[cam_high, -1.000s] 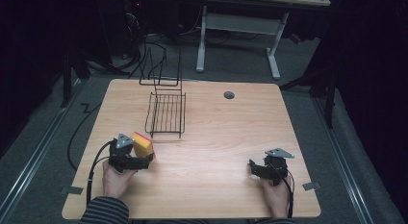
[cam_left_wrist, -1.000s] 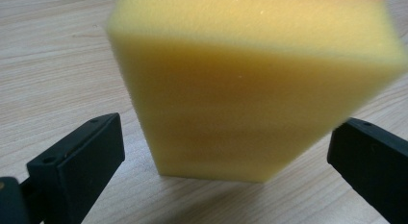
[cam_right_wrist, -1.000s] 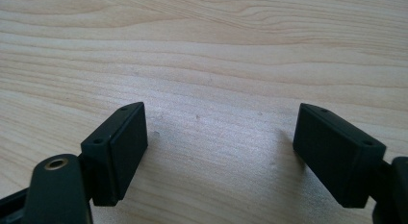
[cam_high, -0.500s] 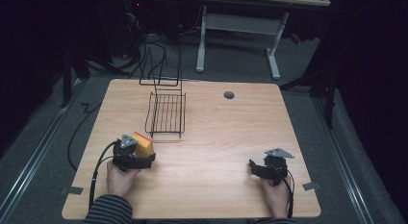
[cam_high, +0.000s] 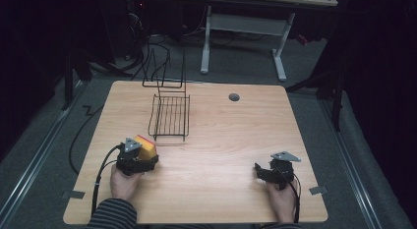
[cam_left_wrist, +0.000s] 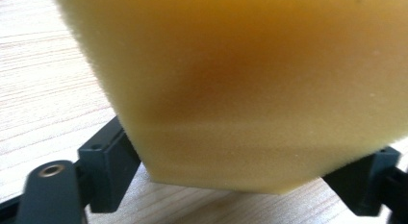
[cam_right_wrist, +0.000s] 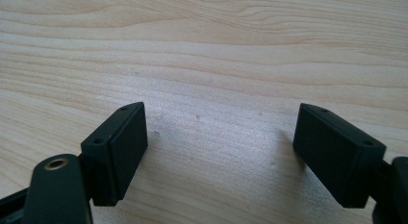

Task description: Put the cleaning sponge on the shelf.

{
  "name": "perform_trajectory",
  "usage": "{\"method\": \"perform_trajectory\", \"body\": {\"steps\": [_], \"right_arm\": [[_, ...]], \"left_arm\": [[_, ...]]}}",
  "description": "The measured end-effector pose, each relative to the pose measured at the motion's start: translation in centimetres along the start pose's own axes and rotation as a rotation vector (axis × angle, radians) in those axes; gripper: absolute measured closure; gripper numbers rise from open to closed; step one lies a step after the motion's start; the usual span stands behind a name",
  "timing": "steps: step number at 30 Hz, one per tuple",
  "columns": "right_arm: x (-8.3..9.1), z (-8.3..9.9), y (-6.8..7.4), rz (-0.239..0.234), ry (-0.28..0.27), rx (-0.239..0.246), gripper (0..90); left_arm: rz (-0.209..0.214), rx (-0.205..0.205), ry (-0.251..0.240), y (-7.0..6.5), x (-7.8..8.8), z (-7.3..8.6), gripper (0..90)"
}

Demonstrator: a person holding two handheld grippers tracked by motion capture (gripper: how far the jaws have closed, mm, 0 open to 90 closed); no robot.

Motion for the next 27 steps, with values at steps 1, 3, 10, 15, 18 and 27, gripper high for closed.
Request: {"method": "perform_trajectory", "body": {"steps": [1,3,10,15,18,27], "right_arm": [[0.0,0.0,0.0,0.0,0.0,0.0,19.6],[0.0,0.0,0.0,0.0,0.0,0.0,19.6],[0.0,0.0,0.0,0.002,0.0,-0.003,19.6],[0.0,0.0,0.0,0.001,-0.001,0.0,19.6],[0.0,0.0,0.0,0.0,0.0,0.001,19.6],[0.0,0.0,0.0,0.0,0.0,0.001,19.6]], "left_arm": [[0.001,-0.003,-0.002,0.0,0.0,0.0,18.8],[0.003,-0.005,-0.005,-0.1,0.0,0.0,20.4],[0.008,-0.013,-0.013,-0.1,0.1,0.0,21.9],[0.021,-0.016,-0.018,-0.3,0.3,-0.1,22.3],[0.029,-0.01,-0.017,-0.3,0.6,-0.3,22.4],[0.044,0.001,-0.033,-0.2,2.1,-0.8,22.4]]}}
Point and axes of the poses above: each handheld gripper's, and its own axes: x roughly backward along the jaws, z roughly out of its underside, y roughly to its left, the point moved 2 cm from there along -x, roughly forward along the jaws, and after that the axes turned 12 degrees about -y, right-handed, at the moved point
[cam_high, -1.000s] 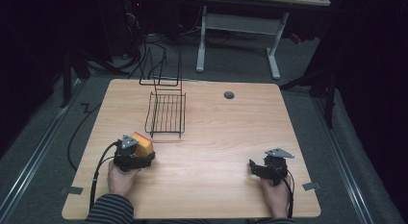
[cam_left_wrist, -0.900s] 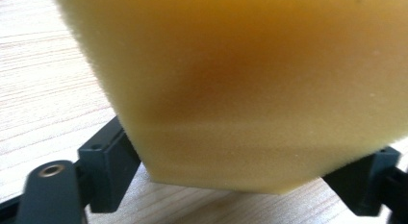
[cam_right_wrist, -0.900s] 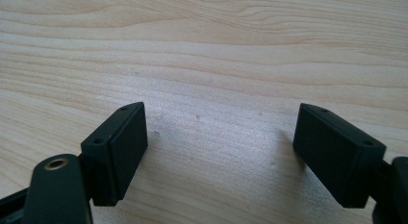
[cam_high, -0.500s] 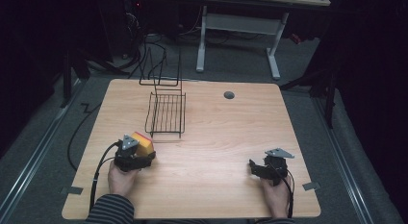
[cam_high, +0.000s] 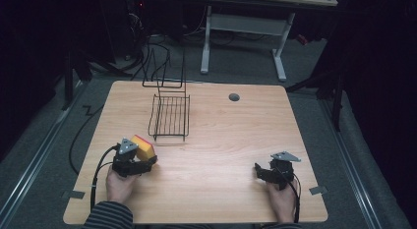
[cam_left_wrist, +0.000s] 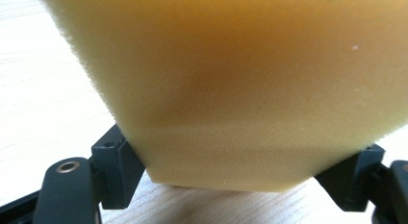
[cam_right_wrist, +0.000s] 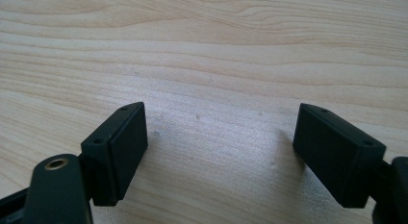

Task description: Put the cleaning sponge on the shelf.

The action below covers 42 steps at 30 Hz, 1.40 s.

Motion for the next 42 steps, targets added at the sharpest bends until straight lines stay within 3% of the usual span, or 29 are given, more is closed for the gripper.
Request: {"method": "perform_trajectory", "body": {"steps": [14,25,42], "right_arm": [[0.0,0.0,0.0,-0.002,0.003,-0.003,19.6],[0.0,0.0,0.0,-0.003,0.003,-0.003,19.6],[0.0,0.0,0.0,-0.005,0.002,-0.001,19.5]], "left_arm": [[0.034,-0.029,-0.016,-0.7,1.5,-2.0,22.3],[0.069,-0.06,-0.002,-1.5,0.5,-3.7,22.3],[0.065,-0.128,-0.033,-2.1,-0.1,-6.8,22.4]]}}
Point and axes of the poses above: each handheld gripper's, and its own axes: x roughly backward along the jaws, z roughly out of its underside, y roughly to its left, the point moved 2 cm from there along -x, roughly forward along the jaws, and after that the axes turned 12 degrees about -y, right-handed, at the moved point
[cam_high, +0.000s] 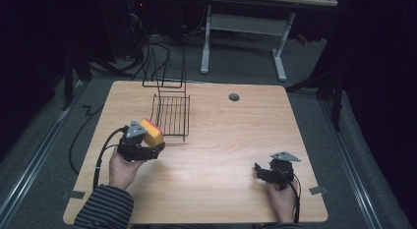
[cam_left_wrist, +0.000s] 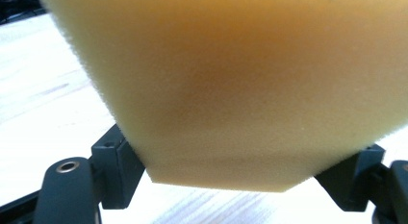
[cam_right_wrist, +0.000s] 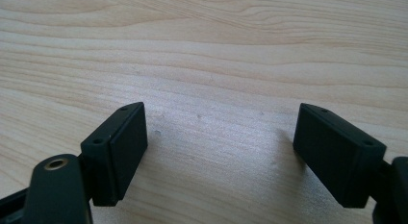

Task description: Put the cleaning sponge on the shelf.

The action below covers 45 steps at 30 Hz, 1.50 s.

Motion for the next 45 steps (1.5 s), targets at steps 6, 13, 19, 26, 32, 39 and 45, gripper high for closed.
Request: {"method": "perform_trajectory", "body": {"steps": [6,13,19,26,32,39,45], "right_arm": [[0.0,0.0,0.0,0.0,0.0,0.0,19.5],[0.0,0.0,0.0,0.0,0.0,0.0,19.5],[0.0,0.0,0.0,0.001,-0.001,0.0,19.5],[0.0,0.0,0.0,0.0,0.0,0.0,19.5],[0.0,0.0,0.0,0.0,0.0,0.0,19.5],[0.0,0.0,0.0,0.0,0.0,0.0,19.5],[0.0,0.0,0.0,0.001,0.0,0.0,19.5]], "left_arm": [[0.007,-0.006,-0.003,0.2,-0.4,-0.8,22.4],[0.003,-0.01,-0.007,0.4,-1.0,-1.3,22.5],[0.0,0.001,-0.023,1.0,-1.6,-2.1,22.6],[-0.007,0.002,-0.03,1.3,-2.7,-2.8,22.7],[-0.02,-0.014,-0.027,1.4,-4.2,-3.6,22.7],[-0.031,-0.014,-0.025,1.5,-5.4,-3.8,22.7],[-0.042,-0.016,-0.018,1.7,-6.5,-4.0,22.7]]}}
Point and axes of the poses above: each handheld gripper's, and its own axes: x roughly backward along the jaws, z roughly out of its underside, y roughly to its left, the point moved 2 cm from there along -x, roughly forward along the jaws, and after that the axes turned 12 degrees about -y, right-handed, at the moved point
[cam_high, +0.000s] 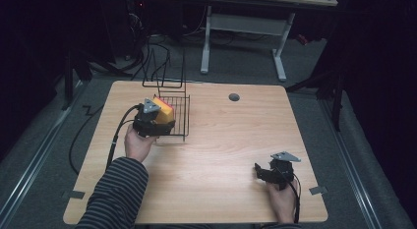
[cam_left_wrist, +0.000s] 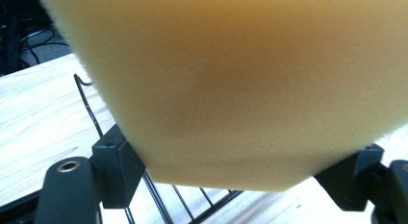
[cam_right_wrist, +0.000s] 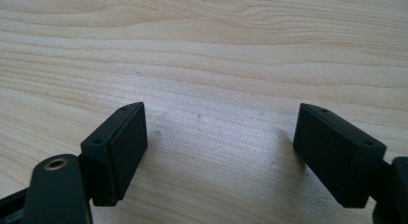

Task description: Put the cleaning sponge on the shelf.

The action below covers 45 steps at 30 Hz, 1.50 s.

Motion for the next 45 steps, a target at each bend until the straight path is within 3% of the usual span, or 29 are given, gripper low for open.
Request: {"method": "perform_trajectory", "body": {"steps": [4,11,13,20,37,45], "right_arm": [[0.0,0.0,0.0,0.0,0.0,0.001,19.5],[0.0,0.0,0.0,0.0,0.0,0.0,19.5],[0.0,0.0,0.0,0.001,-0.001,0.0,19.5],[0.0,0.0,0.0,0.001,-0.001,0.0,19.5],[0.0,0.0,0.0,0.0,0.0,0.0,19.5],[0.0,0.0,0.0,-0.001,0.001,0.002,19.5]], "left_arm": [[-0.01,0.015,-0.006,0.3,-0.7,-0.2,22.7],[-0.029,0.017,0.031,0.6,-2.4,-0.4,22.7],[-0.029,0.033,0.015,0.7,-2.8,-0.5,22.7],[-0.035,0.057,0.043,0.7,-4.2,-0.4,22.6],[-0.08,0.047,0.102,0.8,-6.5,0.9,22.2],[-0.076,0.056,0.122,1.0,-7.1,1.5,22.1]]}}
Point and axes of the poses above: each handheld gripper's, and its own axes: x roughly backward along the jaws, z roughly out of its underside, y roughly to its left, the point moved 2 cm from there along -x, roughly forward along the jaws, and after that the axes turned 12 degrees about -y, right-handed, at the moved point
